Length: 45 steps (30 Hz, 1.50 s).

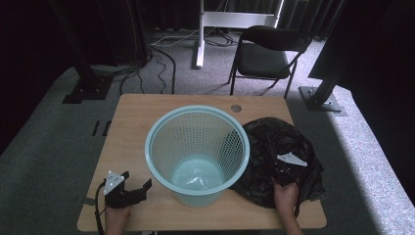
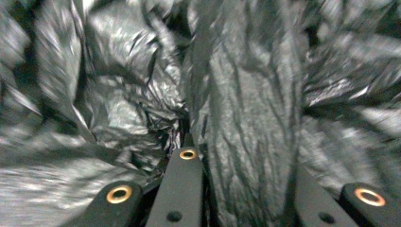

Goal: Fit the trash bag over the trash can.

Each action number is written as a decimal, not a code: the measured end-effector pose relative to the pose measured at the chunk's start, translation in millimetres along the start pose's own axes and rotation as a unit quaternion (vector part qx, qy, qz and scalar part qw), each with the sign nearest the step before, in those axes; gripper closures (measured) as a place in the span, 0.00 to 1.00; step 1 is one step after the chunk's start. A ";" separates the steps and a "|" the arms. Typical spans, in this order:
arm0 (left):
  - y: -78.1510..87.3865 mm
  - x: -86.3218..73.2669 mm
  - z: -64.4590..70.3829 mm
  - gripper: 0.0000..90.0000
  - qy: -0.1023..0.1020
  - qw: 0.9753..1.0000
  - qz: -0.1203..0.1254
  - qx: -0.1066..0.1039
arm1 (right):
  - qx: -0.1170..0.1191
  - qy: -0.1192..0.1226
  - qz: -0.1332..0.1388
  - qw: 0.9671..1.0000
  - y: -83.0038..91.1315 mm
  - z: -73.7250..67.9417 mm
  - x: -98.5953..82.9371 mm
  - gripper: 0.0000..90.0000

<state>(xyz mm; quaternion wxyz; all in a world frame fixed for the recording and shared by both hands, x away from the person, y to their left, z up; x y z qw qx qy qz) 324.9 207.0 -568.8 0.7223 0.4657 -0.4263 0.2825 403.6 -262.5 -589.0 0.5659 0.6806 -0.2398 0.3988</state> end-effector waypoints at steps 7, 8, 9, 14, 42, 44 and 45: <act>3.1 -2.4 -7.0 0.02 -0.006 1.000 -0.003 0.016 | 0.006 -0.017 0.052 0.999 39.7 10.7 26.6 0.94; 4.0 -3.7 -7.6 0.02 -0.010 1.000 -0.005 0.016 | 0.006 -0.018 0.058 0.998 44.5 12.9 29.4 0.94; 4.6 -5.1 -8.4 0.02 -0.013 1.000 -0.005 0.018 | 0.007 -0.021 0.061 0.998 48.2 14.3 31.1 0.94; 9.4 -7.5 -13.9 0.02 -0.013 1.000 -0.004 0.027 | 0.008 -0.035 0.096 0.995 71.4 25.8 46.5 0.94; 8.5 -6.0 -12.9 0.02 -0.019 0.999 -0.005 0.033 | 0.026 0.000 0.318 0.948 258.9 26.1 167.2 0.94; 8.3 -6.0 -13.0 0.02 -0.017 0.999 -0.005 0.032 | 0.040 0.005 0.331 0.943 271.3 20.6 174.7 0.94; 8.1 -6.1 -13.2 0.02 -0.017 0.999 -0.006 0.033 | 0.044 0.006 0.334 0.942 275.4 18.1 177.2 0.94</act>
Point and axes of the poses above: each handheld gripper's, and its own axes: y roughly backward along the jaws, x roughly out of its top, z roughly to its right, the point moved 10 cm from there along -y, roughly forward along the jaws
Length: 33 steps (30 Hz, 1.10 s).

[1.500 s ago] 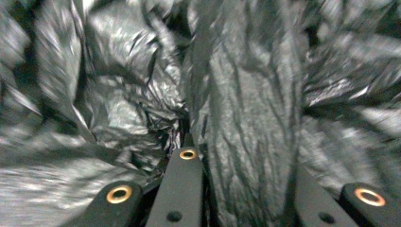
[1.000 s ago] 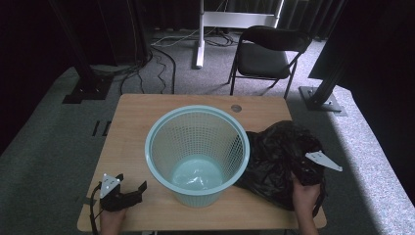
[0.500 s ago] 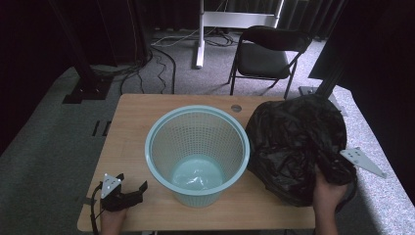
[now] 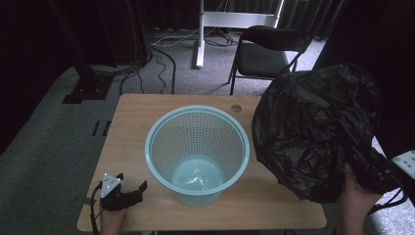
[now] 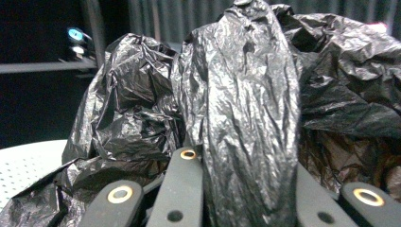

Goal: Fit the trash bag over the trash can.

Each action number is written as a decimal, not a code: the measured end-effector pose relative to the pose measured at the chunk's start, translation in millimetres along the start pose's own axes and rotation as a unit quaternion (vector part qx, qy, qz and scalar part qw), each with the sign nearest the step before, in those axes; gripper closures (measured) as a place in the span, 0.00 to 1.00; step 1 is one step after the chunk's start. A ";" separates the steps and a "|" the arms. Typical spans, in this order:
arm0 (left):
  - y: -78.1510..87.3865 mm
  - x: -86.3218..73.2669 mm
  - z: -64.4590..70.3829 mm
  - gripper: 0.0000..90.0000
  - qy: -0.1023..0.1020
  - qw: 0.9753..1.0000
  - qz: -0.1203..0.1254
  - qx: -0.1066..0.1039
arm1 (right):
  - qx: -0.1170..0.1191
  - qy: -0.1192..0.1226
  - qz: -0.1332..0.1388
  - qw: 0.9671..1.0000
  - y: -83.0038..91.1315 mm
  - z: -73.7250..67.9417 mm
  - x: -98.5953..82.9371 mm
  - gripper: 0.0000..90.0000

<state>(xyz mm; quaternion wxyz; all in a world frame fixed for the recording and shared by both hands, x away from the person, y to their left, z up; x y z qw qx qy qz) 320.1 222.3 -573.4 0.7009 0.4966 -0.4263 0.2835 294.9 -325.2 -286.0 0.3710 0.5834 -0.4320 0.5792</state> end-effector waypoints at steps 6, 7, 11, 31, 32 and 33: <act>-0.2 -0.3 -0.7 0.02 0.000 1.000 -0.001 0.002 | 0.048 0.016 0.022 0.998 5.2 -30.5 28.0 0.94; -0.1 -0.1 -0.6 0.02 0.001 1.000 0.000 0.001 | 0.056 0.016 0.023 0.998 5.2 -35.4 30.6 0.94; 0.8 0.3 -1.2 0.02 0.000 1.000 0.000 0.003 | 0.093 0.011 0.029 0.995 4.8 -54.2 39.7 0.94; 4.1 2.7 -4.2 0.02 0.003 1.000 0.006 0.003 | 0.283 0.019 -0.077 0.956 -71.4 -190.1 26.6 0.94; 4.3 2.7 -4.4 0.02 0.003 1.000 0.006 0.002 | 0.287 0.020 -0.083 0.954 -74.9 -194.4 25.0 0.94; 4.5 2.8 -4.5 0.02 0.004 1.000 0.007 0.002 | 0.294 0.020 -0.091 0.951 -81.1 -201.5 22.5 0.94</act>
Point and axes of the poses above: each handheld gripper's, and its own axes: y roughly backward along the jaws, x roughly out of its top, z roughly to its right, the point moved 10 cm from there along -y, roughly forward along the jaws
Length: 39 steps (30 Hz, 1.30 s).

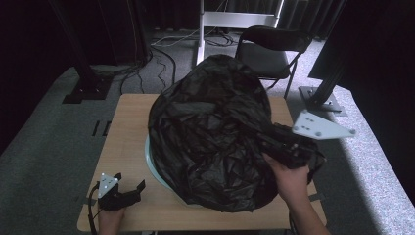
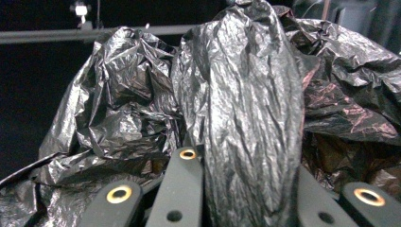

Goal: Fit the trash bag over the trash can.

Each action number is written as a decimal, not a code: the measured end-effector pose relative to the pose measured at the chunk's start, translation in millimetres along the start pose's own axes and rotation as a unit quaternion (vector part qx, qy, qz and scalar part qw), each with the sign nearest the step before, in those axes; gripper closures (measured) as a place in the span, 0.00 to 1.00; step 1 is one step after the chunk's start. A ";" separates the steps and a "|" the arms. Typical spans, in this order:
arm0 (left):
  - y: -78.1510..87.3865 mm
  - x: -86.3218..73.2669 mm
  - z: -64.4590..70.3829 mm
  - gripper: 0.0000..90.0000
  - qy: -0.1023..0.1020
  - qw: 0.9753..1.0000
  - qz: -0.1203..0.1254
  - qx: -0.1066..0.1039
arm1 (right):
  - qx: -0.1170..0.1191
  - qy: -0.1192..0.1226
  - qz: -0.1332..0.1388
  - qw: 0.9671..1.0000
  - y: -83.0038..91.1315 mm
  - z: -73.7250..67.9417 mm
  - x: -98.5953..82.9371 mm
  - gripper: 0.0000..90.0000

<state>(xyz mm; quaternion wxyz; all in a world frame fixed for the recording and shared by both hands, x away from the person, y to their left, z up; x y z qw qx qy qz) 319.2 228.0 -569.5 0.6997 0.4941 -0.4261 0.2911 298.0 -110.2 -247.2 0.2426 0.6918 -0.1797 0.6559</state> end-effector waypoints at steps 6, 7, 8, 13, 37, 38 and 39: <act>1.2 0.8 -2.0 0.02 0.001 1.000 0.002 0.000 | 0.027 -0.014 -0.035 0.999 -37.4 -4.1 -8.9 0.94; 1.5 0.9 -2.3 0.02 0.001 1.000 0.003 0.000 | 0.029 -0.018 -0.041 0.999 -42.9 -3.5 -11.2 0.94; 1.6 0.9 -2.5 0.02 0.002 1.000 0.002 0.000 | 0.034 -0.023 -0.047 0.998 -48.6 -2.8 -13.9 0.94; 1.9 1.2 -3.6 0.02 0.005 1.000 0.004 0.000 | 0.051 -0.043 -0.087 0.994 -73.0 -1.7 -30.8 0.93; 14.9 15.5 -7.4 0.02 0.012 1.000 0.006 0.008 | -0.036 -0.061 -0.083 0.994 -39.1 43.6 -26.0 0.20; 19.9 21.4 -9.2 0.02 0.015 1.000 0.011 0.010 | -0.045 -0.061 -0.084 0.994 -34.7 48.4 -27.3 0.20; 26.4 29.2 -11.3 0.02 0.018 1.000 0.019 0.016 | -0.058 -0.063 -0.085 0.993 -28.3 55.6 -29.5 0.20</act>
Point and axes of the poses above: each handheld gripper's, and its own axes: y roughly backward along the jaws, x roughly out of its top, z roughly to its right, the point moved 10 cm from there along -y, roughly forward along the jaws
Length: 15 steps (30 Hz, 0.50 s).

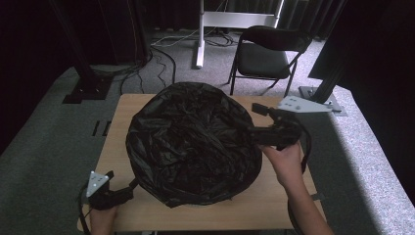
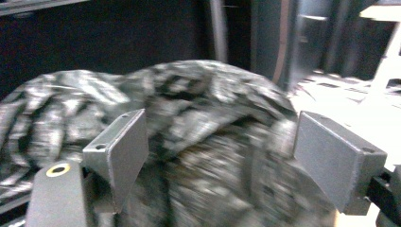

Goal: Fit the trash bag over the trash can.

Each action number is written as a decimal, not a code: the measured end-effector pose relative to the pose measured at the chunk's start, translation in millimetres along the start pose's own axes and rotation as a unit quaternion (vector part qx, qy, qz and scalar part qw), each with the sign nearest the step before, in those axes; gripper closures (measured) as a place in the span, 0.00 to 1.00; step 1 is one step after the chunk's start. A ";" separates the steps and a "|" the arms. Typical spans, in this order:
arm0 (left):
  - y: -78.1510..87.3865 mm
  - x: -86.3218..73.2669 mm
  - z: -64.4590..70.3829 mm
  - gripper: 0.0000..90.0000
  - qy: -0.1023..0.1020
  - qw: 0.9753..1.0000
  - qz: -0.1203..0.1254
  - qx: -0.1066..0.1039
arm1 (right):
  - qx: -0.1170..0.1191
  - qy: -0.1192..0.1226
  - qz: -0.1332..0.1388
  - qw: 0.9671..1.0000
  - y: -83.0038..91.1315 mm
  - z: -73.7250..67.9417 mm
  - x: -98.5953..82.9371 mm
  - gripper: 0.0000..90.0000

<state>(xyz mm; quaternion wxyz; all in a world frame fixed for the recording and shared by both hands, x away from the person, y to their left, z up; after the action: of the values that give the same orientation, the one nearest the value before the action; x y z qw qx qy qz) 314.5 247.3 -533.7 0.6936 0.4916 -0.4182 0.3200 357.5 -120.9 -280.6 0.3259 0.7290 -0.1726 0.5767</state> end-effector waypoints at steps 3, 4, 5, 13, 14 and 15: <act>25.9 31.1 -5.7 0.02 -0.001 1.000 0.028 0.013 | -0.025 -0.019 -0.003 1.000 12.4 22.8 -9.5 0.21; 38.6 46.8 -7.2 0.02 -0.001 0.999 0.041 0.015 | -0.029 -0.027 -0.004 0.999 15.1 29.2 -13.3 0.21; 46.0 56.3 -8.8 0.02 -0.002 0.999 0.046 0.023 | -0.036 -0.033 -0.009 0.999 17.5 37.0 -18.3 0.21; 111.6 139.5 24.3 0.02 0.006 0.995 0.094 -0.028 | -0.048 -0.076 -0.035 0.995 7.1 70.0 -36.6 0.23; 114.3 144.7 32.8 0.02 0.005 0.994 0.097 -0.044 | -0.046 -0.081 -0.039 0.995 3.2 72.2 -38.8 0.23; 115.2 149.3 43.9 0.02 0.009 0.993 0.098 -0.068 | -0.043 -0.086 -0.044 0.994 -1.2 73.4 -41.1 0.23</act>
<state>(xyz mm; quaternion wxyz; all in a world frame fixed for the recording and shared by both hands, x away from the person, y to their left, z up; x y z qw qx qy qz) 270.9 246.5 -345.1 0.6939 0.3973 -0.4792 0.3619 400.4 -174.7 -329.1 0.3656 0.7682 -0.1923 0.4891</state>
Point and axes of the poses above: each handheld gripper's, and its own axes: y roughly backward along the jaws, x roughly out of its top, z roughly to its right, the point moved 10 cm from there along -y, roughly forward along the jaws
